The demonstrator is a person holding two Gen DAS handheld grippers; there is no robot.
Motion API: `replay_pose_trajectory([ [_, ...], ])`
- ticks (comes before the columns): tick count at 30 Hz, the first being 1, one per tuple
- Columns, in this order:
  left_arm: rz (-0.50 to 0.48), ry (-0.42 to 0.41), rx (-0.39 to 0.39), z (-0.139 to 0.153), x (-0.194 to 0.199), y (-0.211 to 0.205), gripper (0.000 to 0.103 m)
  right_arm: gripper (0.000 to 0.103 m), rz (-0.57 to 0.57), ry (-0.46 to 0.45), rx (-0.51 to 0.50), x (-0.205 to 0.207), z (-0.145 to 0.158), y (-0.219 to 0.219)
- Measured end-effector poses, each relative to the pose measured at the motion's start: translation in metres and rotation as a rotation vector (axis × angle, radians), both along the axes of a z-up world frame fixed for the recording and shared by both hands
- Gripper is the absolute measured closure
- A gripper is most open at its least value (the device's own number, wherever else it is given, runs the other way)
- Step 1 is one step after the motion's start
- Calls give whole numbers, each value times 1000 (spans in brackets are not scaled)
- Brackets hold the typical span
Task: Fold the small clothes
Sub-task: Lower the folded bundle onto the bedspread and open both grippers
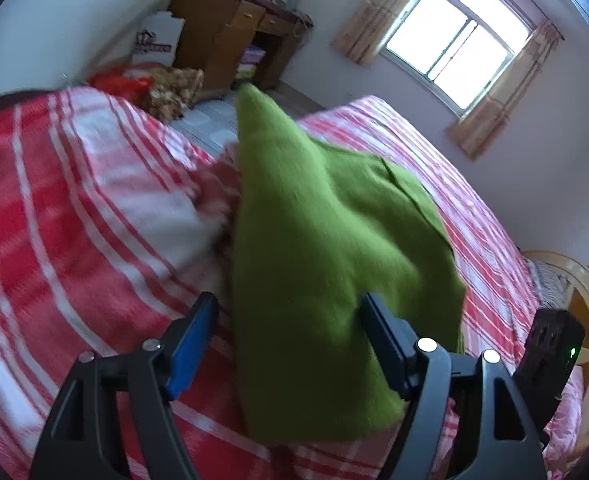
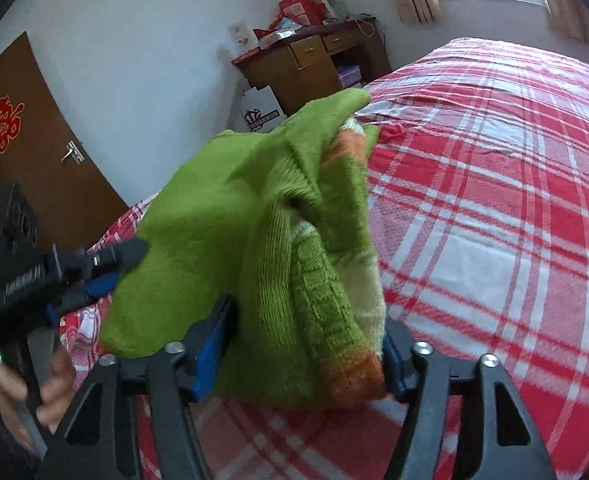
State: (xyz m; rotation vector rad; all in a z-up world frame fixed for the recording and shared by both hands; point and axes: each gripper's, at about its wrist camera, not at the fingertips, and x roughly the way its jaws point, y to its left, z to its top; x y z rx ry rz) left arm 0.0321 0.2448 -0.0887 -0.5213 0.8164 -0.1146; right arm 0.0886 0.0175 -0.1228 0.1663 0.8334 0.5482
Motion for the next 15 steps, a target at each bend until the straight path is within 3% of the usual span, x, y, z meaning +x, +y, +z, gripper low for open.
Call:
replay_pose_trajectory([
  [2, -4, -2, 35, 1, 4, -12, 29, 68, -3, 26, 18, -4, 0, -2],
  [4, -1, 27, 74, 6, 8, -21, 47, 73, -16, 96, 80, -1, 0, -4],
  [7, -5, 28, 133, 23, 2, -24, 66, 75, -19, 189, 201, 1, 4, -11],
  [9, -4, 26, 169, 38, -6, -23, 66, 75, 10, 242, 320, -3, 10, -16],
  [11, 14, 45, 201, 45, -13, -22, 66, 75, 34, 265, 360, -8, 14, -17],
  [15, 17, 94, 258, 31, -13, -23, 62, 75, 23, 274, 298, -14, 5, -19],
])
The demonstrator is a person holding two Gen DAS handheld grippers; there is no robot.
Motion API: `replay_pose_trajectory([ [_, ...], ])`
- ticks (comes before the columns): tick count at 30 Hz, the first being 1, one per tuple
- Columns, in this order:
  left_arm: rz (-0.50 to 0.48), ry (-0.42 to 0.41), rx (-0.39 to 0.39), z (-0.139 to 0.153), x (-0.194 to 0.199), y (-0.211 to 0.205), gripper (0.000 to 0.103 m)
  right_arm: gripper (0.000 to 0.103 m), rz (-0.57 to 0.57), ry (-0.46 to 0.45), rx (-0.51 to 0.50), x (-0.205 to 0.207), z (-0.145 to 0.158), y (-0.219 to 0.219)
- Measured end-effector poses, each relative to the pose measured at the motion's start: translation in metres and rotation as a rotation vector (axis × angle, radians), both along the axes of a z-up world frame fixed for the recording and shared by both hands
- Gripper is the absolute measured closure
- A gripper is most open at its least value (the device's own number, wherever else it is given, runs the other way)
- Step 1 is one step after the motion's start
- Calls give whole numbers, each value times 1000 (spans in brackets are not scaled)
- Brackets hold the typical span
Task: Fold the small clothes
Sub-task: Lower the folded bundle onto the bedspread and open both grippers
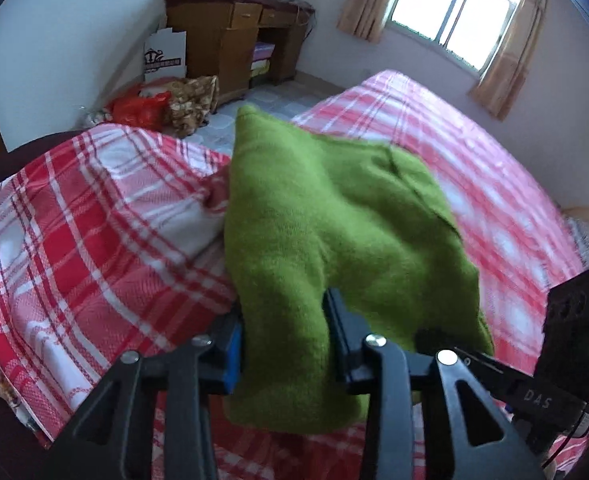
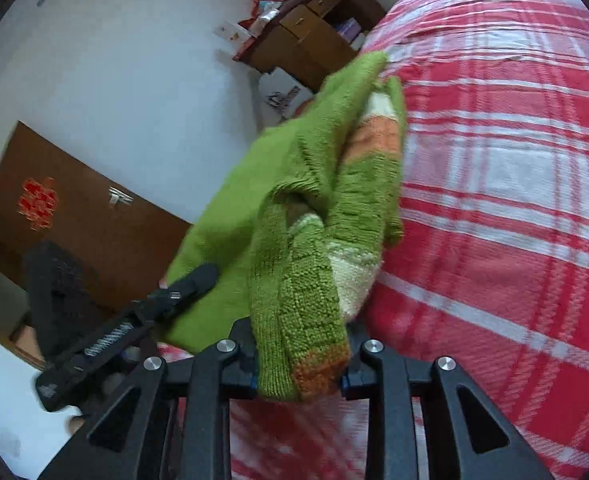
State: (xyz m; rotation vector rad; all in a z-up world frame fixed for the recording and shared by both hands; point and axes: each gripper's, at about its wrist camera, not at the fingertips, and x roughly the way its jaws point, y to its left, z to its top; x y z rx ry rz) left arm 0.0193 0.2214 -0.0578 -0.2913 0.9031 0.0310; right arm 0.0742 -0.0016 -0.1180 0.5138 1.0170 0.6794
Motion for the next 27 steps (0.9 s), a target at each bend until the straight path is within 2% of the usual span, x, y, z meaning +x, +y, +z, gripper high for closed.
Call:
replay_pose_trajectory([
  [2, 5, 16, 26, -15, 0, -4, 58, 75, -16, -5, -64, 0, -15, -2],
  [4, 7, 10, 65, -20, -1, -6, 54, 78, -17, -33, -39, -3, -23, -7],
  [8, 9, 14, 98, -23, -1, -7, 54, 78, 0, -111, -155, -17, -15, 3],
  [10, 9, 9, 127, -22, -4, -11, 54, 76, -14, -107, -162, -22, -13, 5],
  [13, 4, 3, 166, -22, -10, -16, 54, 69, -36, -111, -177, -32, -9, 4],
  [15, 4, 1, 171, -21, -17, -16, 54, 63, -58, -141, -246, -38, -1, 3],
  [16, 3, -1, 176, -20, -21, -16, 54, 63, -73, -178, -310, -50, 6, 6],
  [22, -7, -13, 243, -17, -51, -26, 54, 63, -116, -347, -498, -97, 36, 17],
  [25, -10, -8, 247, -16, -61, -32, 55, 62, -122, -370, -530, -114, 38, 18],
  [26, -14, -1, 243, -15, -66, -33, 55, 59, -124, -371, -536, -118, 39, 19],
  [27, -20, 2, 236, -15, -70, -35, 55, 50, -131, -370, -546, -122, 41, 19],
])
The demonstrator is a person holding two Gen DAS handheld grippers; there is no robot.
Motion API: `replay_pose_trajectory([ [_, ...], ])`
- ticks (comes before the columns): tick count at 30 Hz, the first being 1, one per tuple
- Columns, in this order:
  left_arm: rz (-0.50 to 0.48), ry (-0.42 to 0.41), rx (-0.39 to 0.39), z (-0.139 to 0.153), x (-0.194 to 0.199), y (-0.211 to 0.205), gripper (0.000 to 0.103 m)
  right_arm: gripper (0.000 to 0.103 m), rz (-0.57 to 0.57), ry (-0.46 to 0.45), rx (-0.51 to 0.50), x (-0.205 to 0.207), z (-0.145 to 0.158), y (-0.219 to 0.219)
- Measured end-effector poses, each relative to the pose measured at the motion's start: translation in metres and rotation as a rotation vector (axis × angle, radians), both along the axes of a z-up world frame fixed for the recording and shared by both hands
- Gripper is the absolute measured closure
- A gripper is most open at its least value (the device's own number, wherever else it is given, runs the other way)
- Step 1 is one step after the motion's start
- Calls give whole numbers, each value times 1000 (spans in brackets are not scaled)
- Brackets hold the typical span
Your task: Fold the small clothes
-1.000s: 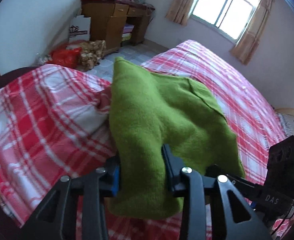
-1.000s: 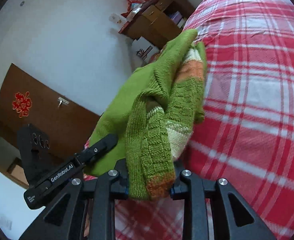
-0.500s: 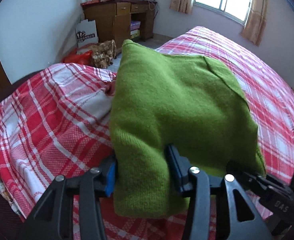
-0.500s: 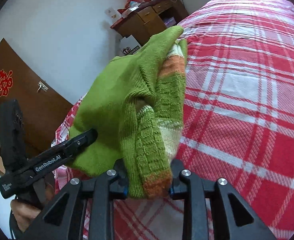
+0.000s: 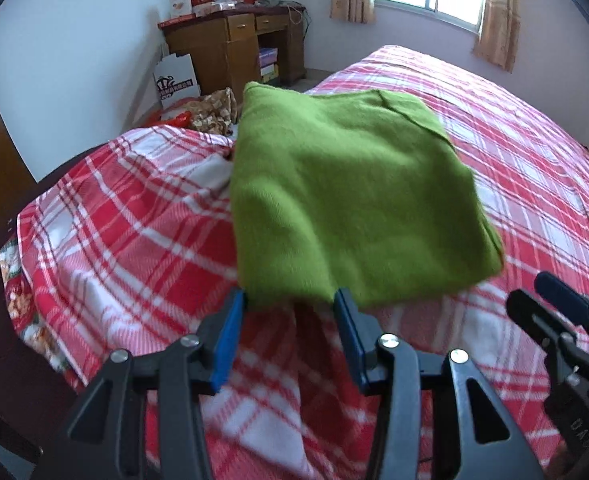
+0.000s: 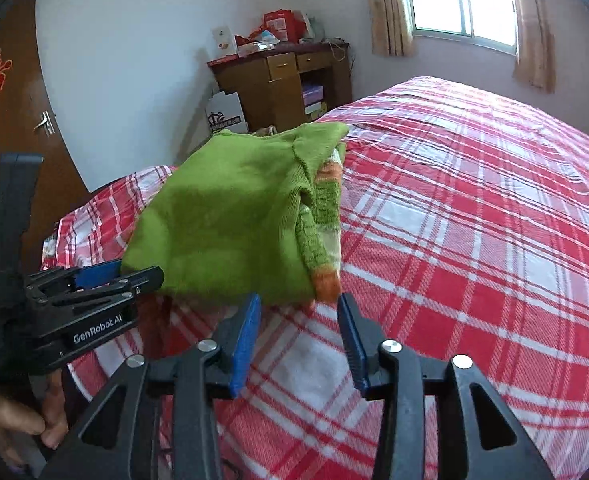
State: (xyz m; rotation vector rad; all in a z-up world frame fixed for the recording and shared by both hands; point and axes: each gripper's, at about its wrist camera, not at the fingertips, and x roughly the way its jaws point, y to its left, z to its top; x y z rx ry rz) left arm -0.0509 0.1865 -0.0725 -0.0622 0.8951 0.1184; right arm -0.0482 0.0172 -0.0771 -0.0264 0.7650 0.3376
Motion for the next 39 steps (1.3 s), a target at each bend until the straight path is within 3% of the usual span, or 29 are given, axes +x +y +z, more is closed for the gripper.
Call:
replay_pose_trajectory([
  [2, -23, 0, -10, 2, -9, -7, 55, 42, -28, -9, -13, -9, 4, -1],
  [8, -75, -64, 45, 19, -35, -27, 55, 42, -62, -32, -9, -31, 20, -11],
  [9, -81, -71, 52, 22, -38, -30, 52, 41, -69, -37, -14, -36, 22, -10],
  [12, -107, -97, 66, 29, -46, -37, 28, 41, -122, -52, -44, -47, 30, -15],
  [15, -106, -130, 74, 39, -51, -39, 23, 38, -162, -72, -53, -56, 40, -21],
  [19, -98, -176, 67, 51, -59, -41, 3, 35, -173, -120, -55, -68, 59, -23],
  [26, -70, -356, 134, 92, -88, -44, 0, 33, -194, -248, -26, -94, 96, -25],
  [32, -39, -425, 180, 112, -102, -45, 0, 30, -205, -345, 8, -114, 122, -24],
  [39, -14, -439, 126, 126, -110, -37, 0, 29, -206, -417, 46, -134, 144, -23],
])
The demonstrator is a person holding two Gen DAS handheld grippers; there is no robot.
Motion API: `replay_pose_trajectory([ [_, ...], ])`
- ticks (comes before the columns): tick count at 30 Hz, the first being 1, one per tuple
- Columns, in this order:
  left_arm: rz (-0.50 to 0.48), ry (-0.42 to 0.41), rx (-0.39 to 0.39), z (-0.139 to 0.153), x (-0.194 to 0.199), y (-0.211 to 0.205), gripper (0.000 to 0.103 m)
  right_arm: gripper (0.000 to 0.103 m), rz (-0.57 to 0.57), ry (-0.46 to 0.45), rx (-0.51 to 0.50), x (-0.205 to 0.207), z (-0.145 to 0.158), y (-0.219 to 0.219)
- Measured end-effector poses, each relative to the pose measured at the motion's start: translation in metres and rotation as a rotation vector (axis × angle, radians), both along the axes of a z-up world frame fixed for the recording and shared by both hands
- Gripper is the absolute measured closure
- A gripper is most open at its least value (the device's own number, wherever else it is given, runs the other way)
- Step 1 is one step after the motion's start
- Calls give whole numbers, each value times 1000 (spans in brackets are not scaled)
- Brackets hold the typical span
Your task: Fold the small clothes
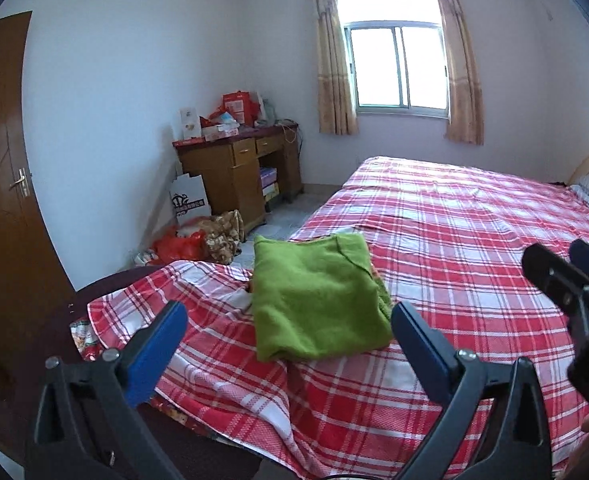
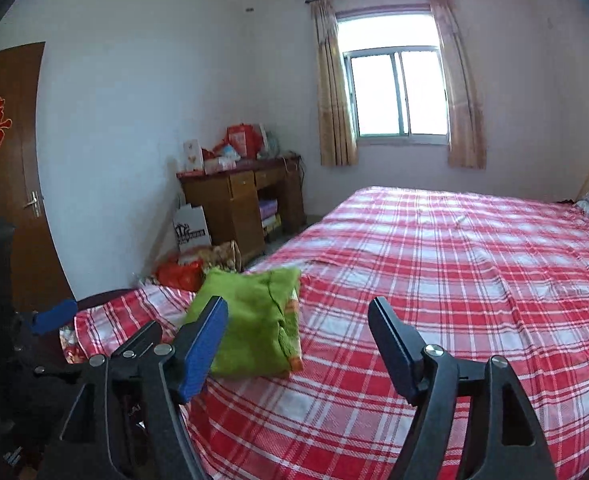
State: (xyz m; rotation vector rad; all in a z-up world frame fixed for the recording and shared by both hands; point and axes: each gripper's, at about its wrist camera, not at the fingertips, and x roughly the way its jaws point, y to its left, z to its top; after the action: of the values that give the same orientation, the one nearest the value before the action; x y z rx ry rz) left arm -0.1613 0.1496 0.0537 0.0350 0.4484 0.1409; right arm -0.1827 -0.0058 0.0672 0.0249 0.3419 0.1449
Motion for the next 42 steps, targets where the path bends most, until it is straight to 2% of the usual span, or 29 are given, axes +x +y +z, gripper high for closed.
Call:
replay_pose_trajectory([
  [4, 13, -27, 6, 7, -8, -1, 0, 28, 4, -34, -4, -8, 9, 1],
  [8, 31, -71, 30, 16, -17, -1, 0, 26, 25, -78, 36, -16, 18, -2],
  [11, 40, -89, 48, 18, -19, -1, 0, 25, 40, -78, 52, -16, 20, -3],
  [16, 15, -65, -4, 18, -16, 4, 0, 24, 38, -70, 46, -16, 18, 0],
  [20, 28, -67, 21, 16, -15, 1, 0, 24, 31, -61, 55, -14, 15, -2],
  [42, 21, -38, 21, 13, -13, -4, 0, 24, 18, -46, 62, -15, 13, -2],
])
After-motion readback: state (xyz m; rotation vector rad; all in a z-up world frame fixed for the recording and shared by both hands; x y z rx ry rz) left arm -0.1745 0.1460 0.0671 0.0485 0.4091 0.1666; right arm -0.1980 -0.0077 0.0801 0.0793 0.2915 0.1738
